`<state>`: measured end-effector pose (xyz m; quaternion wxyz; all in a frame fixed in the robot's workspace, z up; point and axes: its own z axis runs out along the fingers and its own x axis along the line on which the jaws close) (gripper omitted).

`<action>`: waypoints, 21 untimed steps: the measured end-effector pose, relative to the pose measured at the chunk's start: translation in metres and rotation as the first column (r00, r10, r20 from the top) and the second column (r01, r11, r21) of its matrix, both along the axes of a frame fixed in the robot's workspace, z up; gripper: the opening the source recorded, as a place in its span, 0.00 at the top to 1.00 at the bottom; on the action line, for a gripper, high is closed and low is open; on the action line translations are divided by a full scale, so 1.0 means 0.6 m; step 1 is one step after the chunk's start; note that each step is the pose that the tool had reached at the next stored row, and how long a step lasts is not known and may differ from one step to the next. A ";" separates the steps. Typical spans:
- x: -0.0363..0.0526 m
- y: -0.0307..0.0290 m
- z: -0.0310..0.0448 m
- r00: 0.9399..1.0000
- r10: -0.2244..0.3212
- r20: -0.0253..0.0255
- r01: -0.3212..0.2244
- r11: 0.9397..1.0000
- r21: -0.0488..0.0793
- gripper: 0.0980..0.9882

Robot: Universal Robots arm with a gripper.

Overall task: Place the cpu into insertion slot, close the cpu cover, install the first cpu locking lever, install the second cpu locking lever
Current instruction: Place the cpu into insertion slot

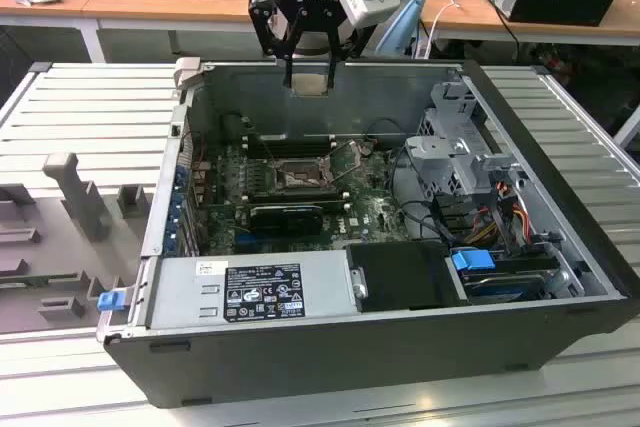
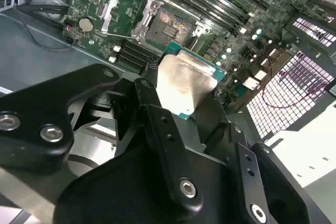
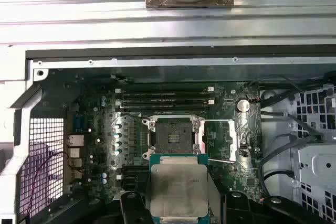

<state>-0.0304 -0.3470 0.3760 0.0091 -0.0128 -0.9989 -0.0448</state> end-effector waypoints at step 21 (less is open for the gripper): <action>0.000 0.0000 0.000 0.999 -0.034 0.000 0.034 0.999 0.000 0.52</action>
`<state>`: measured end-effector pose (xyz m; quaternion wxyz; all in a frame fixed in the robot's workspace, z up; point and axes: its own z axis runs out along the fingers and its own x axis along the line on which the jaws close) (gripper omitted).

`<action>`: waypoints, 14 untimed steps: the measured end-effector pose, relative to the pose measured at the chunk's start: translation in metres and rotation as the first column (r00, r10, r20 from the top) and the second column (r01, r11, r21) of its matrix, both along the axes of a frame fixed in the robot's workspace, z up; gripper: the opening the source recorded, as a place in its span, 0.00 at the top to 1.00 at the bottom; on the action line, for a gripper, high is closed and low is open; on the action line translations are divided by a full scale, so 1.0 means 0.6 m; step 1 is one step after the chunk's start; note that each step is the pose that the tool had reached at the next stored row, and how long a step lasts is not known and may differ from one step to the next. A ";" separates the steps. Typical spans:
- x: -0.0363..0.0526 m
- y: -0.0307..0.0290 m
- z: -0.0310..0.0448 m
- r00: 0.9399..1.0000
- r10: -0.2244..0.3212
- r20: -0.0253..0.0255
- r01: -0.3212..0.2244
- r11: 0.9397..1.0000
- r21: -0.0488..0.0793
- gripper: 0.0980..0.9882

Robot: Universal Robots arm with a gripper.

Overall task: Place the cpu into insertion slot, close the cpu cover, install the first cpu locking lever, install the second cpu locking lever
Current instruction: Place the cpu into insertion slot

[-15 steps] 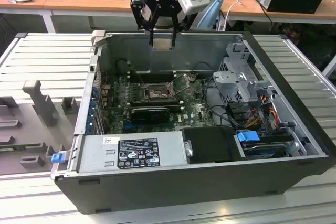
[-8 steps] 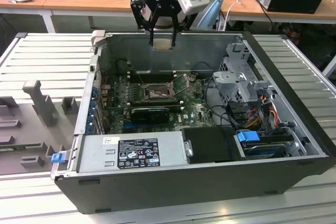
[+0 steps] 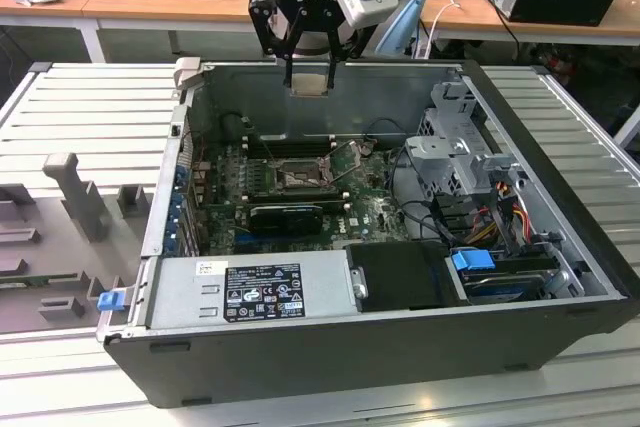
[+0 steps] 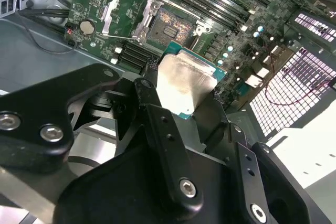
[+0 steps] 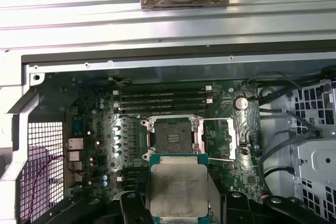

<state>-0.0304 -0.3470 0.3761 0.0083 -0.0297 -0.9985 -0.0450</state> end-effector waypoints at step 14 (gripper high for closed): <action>0.000 0.0000 0.000 1.000 -0.026 0.000 0.026 1.000 0.000 0.52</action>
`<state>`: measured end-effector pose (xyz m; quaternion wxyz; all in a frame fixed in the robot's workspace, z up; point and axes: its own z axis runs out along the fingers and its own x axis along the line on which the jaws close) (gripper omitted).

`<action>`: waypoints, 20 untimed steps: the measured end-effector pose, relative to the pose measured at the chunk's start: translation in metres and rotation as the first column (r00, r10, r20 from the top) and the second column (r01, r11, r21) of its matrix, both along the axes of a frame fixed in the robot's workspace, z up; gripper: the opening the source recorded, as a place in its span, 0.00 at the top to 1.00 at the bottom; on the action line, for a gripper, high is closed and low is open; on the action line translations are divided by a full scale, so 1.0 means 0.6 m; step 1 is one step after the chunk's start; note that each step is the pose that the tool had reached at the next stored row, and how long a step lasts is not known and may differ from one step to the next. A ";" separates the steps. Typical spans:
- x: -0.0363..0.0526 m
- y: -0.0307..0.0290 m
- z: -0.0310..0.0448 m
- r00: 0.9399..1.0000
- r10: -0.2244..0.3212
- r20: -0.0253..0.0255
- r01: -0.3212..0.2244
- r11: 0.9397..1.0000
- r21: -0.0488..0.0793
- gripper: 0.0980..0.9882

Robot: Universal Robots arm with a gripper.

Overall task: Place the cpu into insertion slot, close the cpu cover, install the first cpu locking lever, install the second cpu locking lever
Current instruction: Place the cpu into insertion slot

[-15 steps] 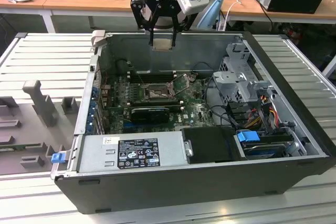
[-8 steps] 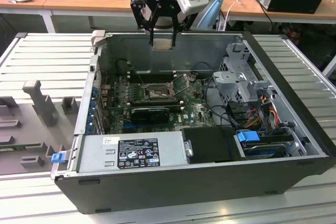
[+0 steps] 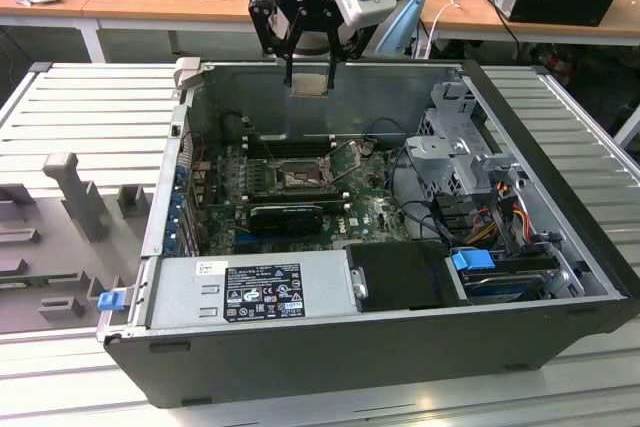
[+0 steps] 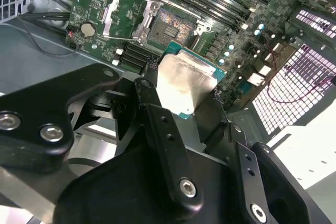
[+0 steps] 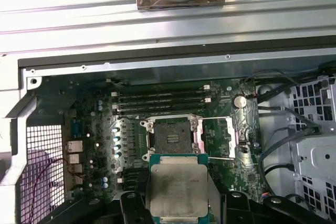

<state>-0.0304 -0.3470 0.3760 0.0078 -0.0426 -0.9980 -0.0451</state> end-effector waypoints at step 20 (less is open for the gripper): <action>0.000 0.0000 0.000 0.999 -0.052 0.000 0.052 0.999 0.000 0.52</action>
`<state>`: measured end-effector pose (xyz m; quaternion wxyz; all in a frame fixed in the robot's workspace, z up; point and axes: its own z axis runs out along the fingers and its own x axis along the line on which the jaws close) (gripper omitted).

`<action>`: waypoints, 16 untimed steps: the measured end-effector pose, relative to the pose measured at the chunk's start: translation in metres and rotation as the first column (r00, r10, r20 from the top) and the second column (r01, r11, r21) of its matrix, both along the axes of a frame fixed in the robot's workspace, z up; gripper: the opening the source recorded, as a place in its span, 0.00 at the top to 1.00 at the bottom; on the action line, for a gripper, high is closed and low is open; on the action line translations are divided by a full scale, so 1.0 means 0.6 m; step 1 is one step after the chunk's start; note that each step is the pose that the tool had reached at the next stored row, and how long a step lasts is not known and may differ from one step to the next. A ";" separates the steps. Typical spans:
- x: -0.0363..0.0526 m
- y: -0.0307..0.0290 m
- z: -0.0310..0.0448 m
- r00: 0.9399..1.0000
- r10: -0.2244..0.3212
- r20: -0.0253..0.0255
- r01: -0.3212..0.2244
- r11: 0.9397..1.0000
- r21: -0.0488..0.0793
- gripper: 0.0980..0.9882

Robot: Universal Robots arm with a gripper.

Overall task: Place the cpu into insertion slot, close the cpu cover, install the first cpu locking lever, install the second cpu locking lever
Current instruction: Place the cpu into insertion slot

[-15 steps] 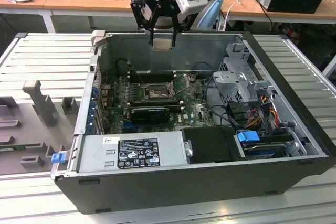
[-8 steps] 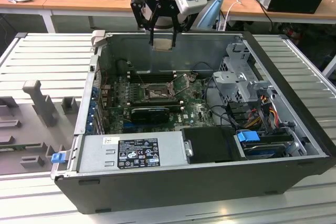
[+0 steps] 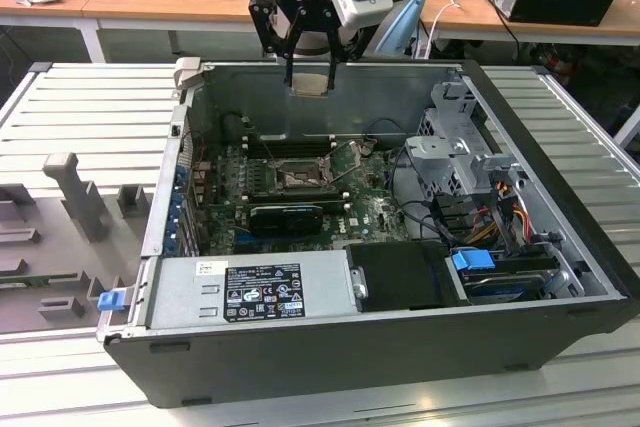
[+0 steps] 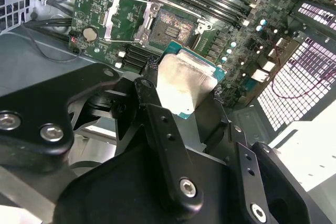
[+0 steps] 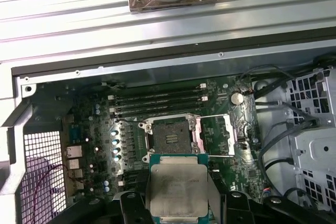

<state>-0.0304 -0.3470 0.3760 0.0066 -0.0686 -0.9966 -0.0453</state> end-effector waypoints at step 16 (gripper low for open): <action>0.000 0.0000 0.000 0.999 -0.042 0.000 0.042 0.999 0.000 0.52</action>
